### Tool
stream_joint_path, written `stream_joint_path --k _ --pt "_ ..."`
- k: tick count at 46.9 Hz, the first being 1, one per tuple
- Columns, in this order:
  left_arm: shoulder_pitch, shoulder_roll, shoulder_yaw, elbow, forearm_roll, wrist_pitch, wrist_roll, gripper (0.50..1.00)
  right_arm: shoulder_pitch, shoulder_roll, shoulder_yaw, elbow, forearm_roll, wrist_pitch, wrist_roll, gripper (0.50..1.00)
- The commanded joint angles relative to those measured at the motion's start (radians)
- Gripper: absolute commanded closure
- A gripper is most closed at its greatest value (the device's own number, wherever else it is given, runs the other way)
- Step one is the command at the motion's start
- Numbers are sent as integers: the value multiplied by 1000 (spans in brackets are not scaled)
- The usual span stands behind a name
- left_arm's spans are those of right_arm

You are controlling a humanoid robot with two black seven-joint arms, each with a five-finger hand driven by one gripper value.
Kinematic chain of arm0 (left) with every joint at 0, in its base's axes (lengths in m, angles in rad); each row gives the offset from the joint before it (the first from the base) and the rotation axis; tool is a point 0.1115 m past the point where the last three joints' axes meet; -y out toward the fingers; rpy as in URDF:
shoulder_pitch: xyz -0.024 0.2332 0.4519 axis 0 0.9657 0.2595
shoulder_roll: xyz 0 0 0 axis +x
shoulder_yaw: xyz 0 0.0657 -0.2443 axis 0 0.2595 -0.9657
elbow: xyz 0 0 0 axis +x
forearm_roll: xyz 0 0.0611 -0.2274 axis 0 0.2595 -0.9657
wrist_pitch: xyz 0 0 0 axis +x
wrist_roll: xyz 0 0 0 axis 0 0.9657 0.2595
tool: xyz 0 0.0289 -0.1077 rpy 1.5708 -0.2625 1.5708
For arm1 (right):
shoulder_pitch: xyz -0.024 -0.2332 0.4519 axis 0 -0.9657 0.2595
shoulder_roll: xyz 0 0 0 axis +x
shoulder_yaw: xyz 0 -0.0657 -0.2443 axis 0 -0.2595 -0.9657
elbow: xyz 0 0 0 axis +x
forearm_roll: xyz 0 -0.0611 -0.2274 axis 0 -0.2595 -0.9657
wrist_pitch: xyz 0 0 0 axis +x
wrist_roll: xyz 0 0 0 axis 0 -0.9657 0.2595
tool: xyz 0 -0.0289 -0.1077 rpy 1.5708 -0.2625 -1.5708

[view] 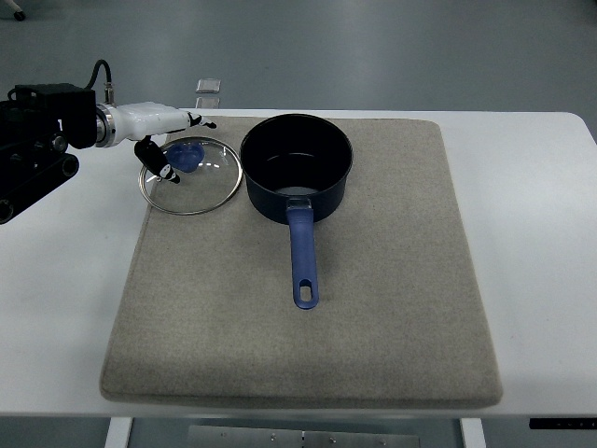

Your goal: Open pot lid and place left with left hand

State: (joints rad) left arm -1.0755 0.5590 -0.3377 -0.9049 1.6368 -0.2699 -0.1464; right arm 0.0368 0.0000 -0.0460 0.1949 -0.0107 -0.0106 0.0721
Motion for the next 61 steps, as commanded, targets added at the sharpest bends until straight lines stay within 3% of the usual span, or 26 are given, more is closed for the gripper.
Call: stream_joint_path --k 1,10,25,43,54,61 --pt "0 4 -4 0 -8 1 1 508 0 0 0 0 0 0 0 583" --pt "-3 19 -14 1 -122 11 1 508 0 0 0 0 0 0 0 583" --pt "-1 128 -12 23 -811 24 -4 508 0 0 0 0 0 0 0 583" --pt "55 104 -29 34 -1302 -2 -7 506 0 0 0 0 0 0 0 583" --pt "55 68 -32 58 -1574 -97 -4 506 0 0 0 0 0 0 0 583" --pt "68 19 -32 152 -1753 -204 2 506 0 0 0 0 0 0 0 583"
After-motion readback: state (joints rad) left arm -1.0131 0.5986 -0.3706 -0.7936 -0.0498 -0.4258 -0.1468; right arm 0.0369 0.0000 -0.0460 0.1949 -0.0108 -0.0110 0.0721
